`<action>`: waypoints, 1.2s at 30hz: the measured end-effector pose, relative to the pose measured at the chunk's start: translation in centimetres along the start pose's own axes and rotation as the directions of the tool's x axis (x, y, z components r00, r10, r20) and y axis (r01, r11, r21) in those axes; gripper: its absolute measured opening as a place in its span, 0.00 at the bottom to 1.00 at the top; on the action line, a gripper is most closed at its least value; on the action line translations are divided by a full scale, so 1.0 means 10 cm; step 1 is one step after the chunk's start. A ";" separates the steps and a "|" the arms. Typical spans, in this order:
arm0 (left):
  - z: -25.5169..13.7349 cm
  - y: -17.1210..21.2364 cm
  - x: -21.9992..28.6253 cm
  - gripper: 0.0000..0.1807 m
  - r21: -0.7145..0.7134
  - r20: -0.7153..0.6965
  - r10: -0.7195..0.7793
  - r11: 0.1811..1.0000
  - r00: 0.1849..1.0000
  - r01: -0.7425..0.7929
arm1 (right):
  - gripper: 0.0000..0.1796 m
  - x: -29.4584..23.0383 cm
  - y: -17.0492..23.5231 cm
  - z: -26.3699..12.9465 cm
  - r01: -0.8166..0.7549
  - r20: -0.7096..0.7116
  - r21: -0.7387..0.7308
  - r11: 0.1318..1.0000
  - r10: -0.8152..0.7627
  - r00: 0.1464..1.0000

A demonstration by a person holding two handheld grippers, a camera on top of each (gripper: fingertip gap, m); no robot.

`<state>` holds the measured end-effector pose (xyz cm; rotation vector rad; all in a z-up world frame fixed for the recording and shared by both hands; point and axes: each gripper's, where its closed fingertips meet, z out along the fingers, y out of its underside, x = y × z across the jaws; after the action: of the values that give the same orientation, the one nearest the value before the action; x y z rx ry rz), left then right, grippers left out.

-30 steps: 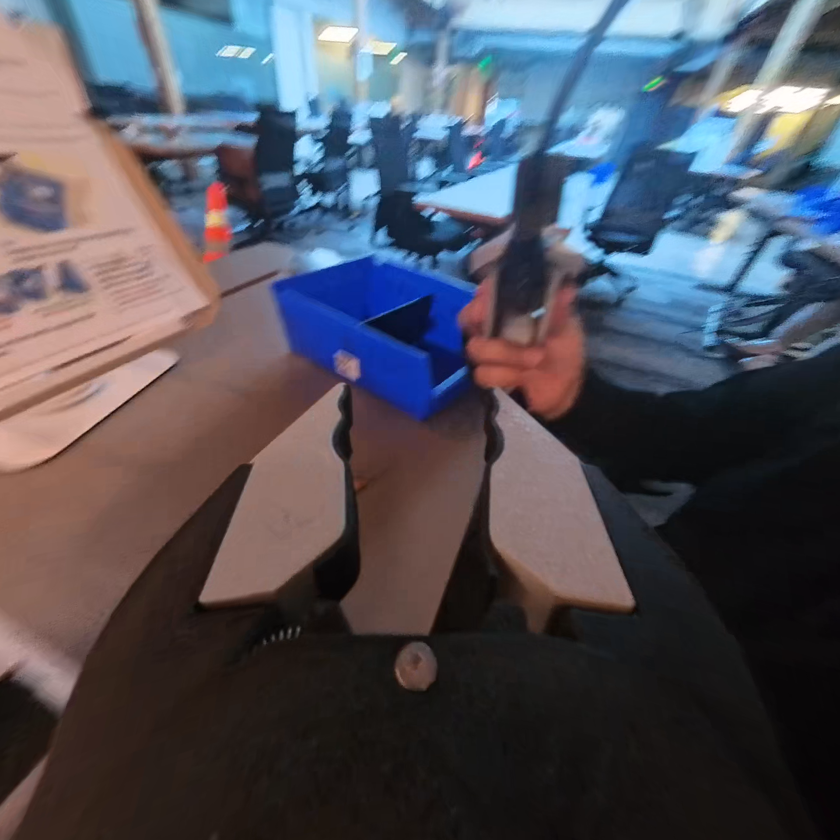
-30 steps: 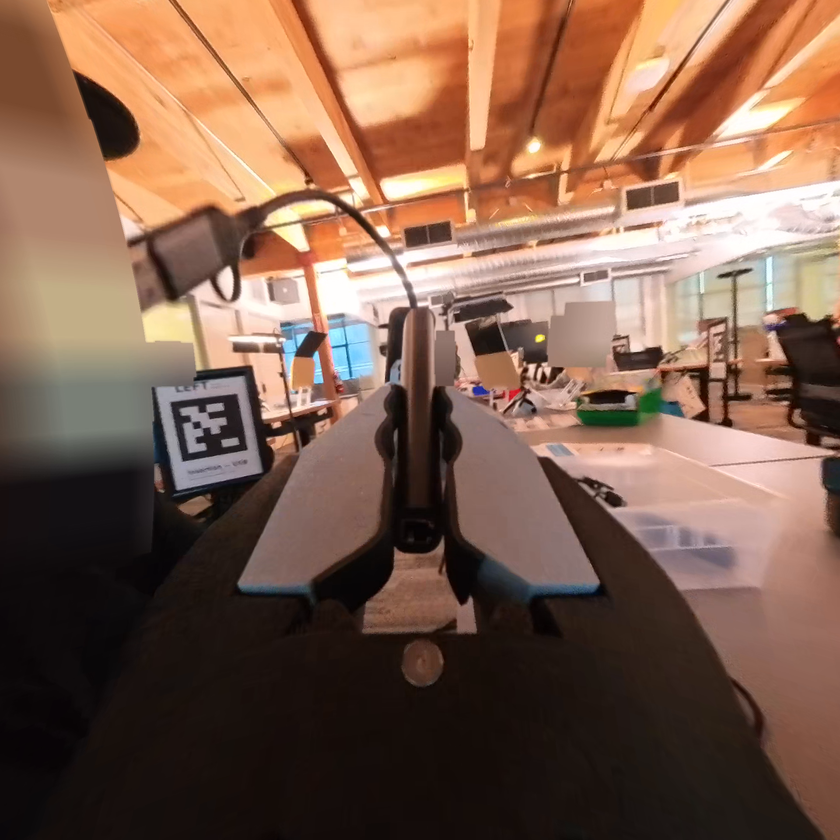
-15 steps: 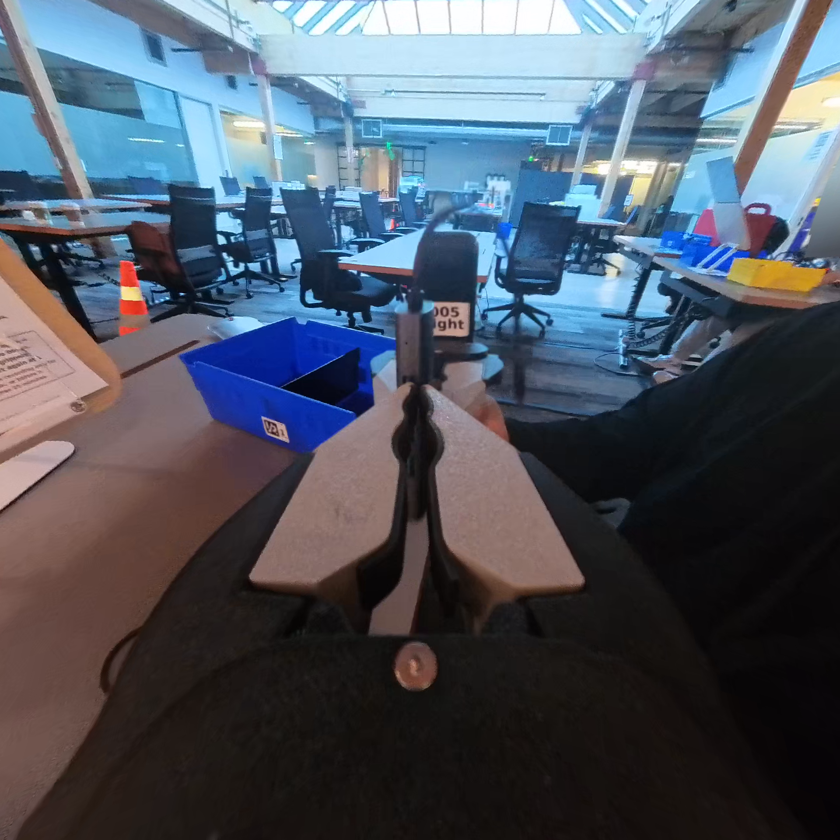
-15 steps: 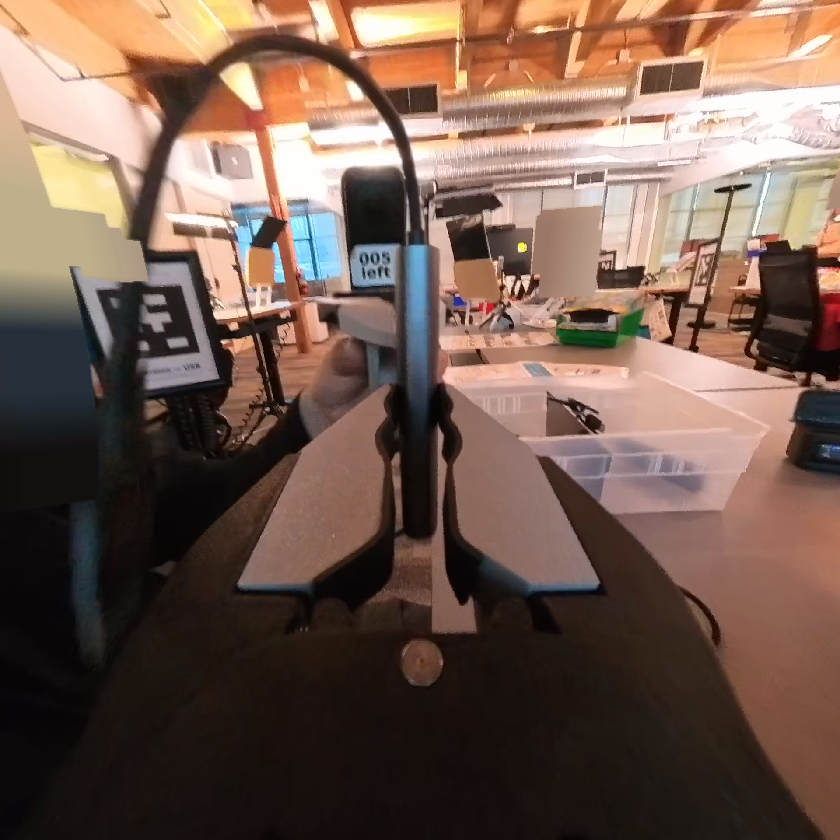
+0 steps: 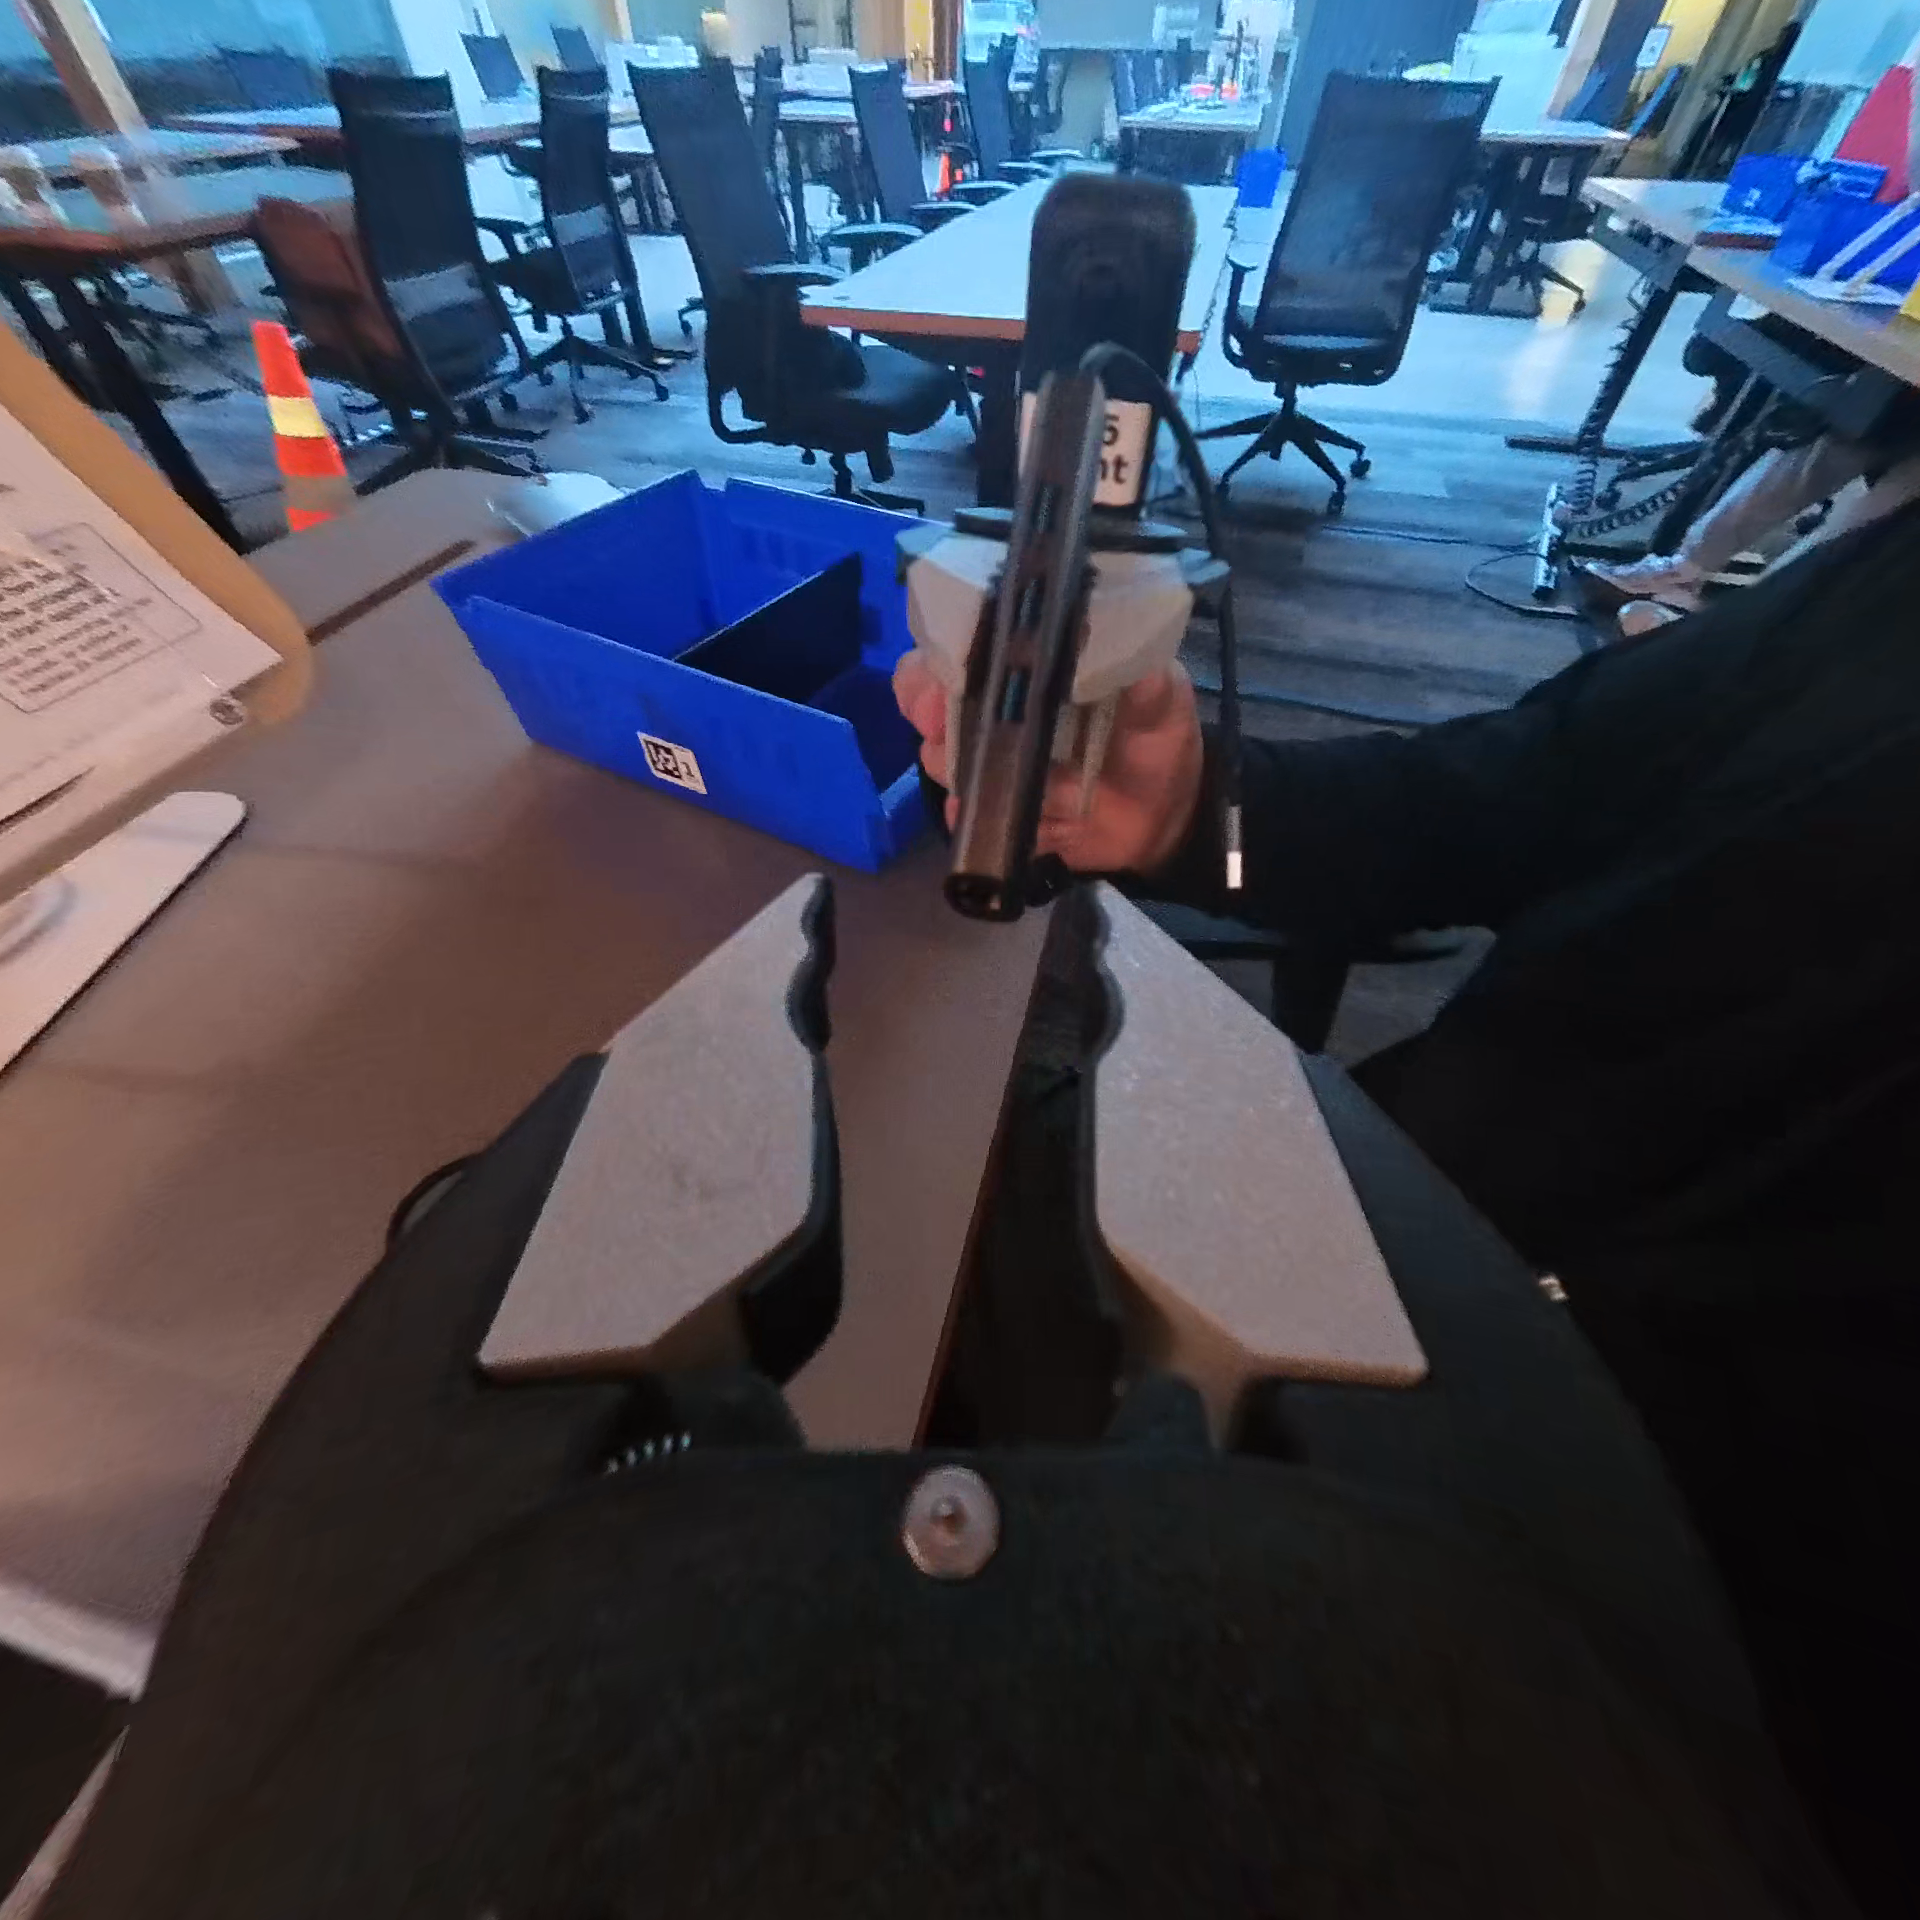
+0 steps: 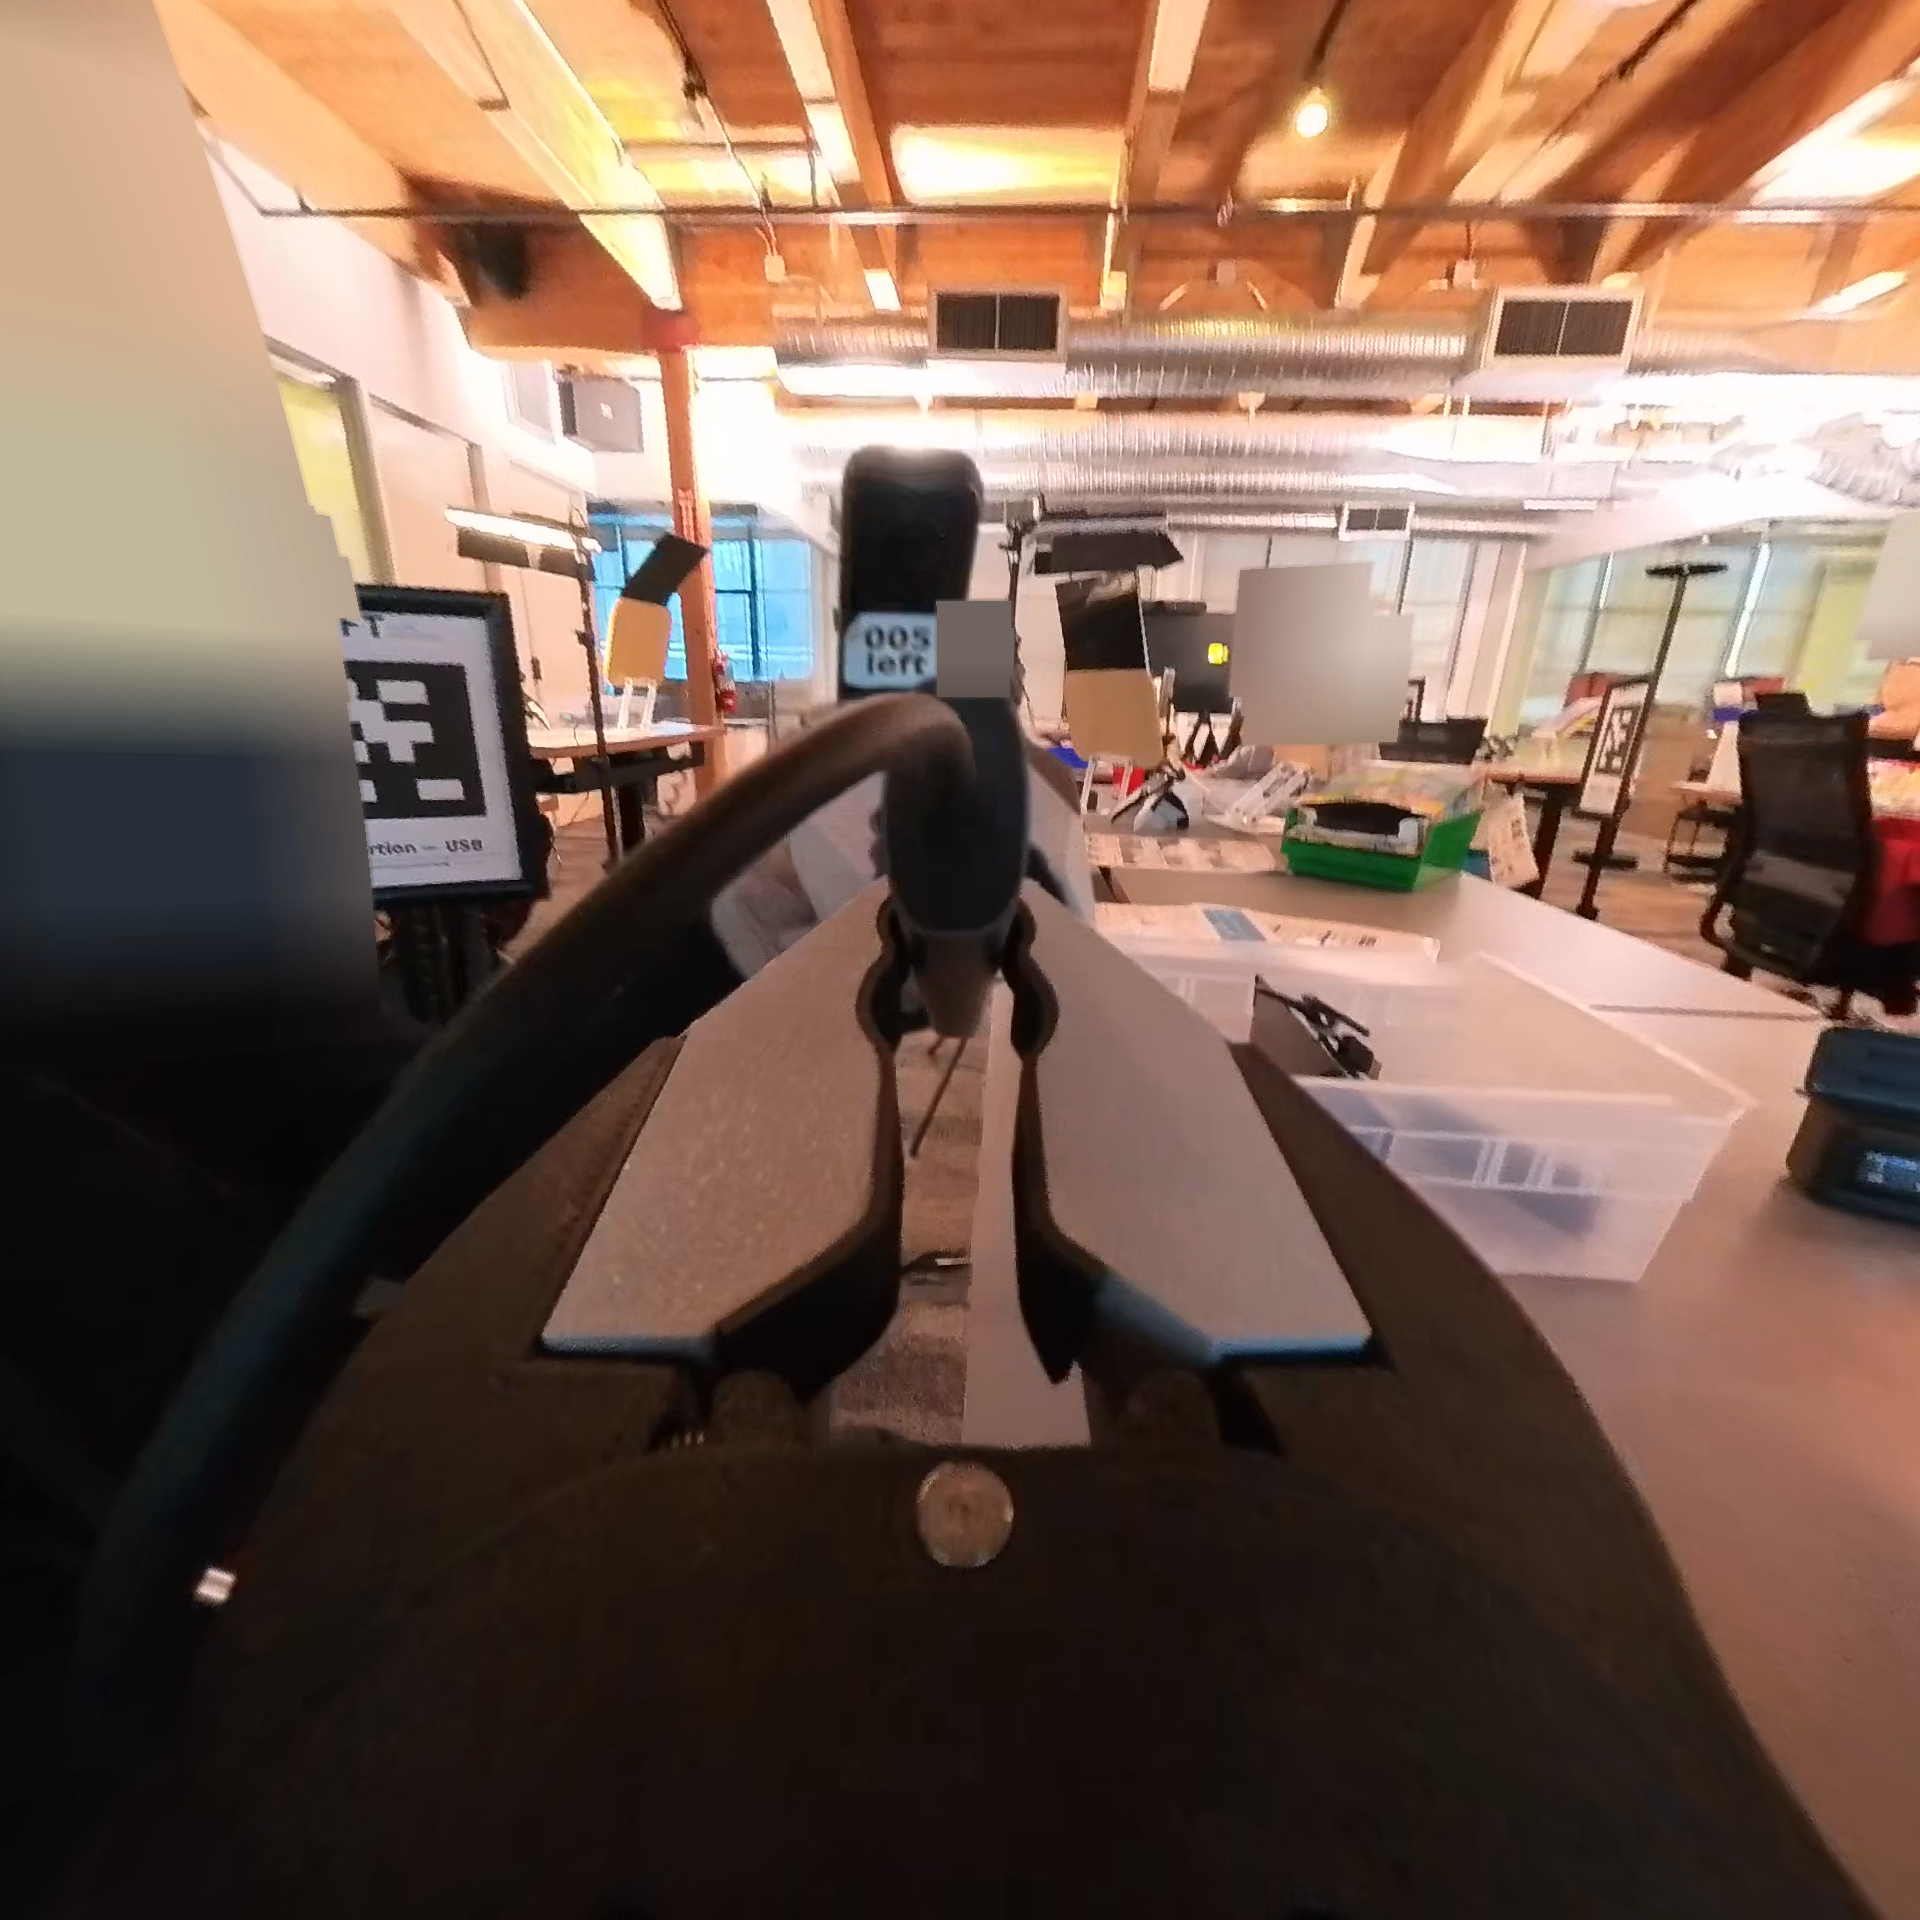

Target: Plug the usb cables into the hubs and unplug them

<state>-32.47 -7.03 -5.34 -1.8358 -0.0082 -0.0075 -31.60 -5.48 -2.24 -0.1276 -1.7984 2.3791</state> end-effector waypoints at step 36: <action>0.31 0.38 -0.25 0.08 -0.338 0.189 0.741 0.665 0.644 -0.666 | 0.32 0.54 0.90 -0.33 0.291 -0.095 -0.783 0.549 -0.569 0.817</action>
<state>-34.90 -5.09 -9.86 -1.9484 0.5248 0.8879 -37.02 -3.80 -11.68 -0.1430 -2.1658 1.0776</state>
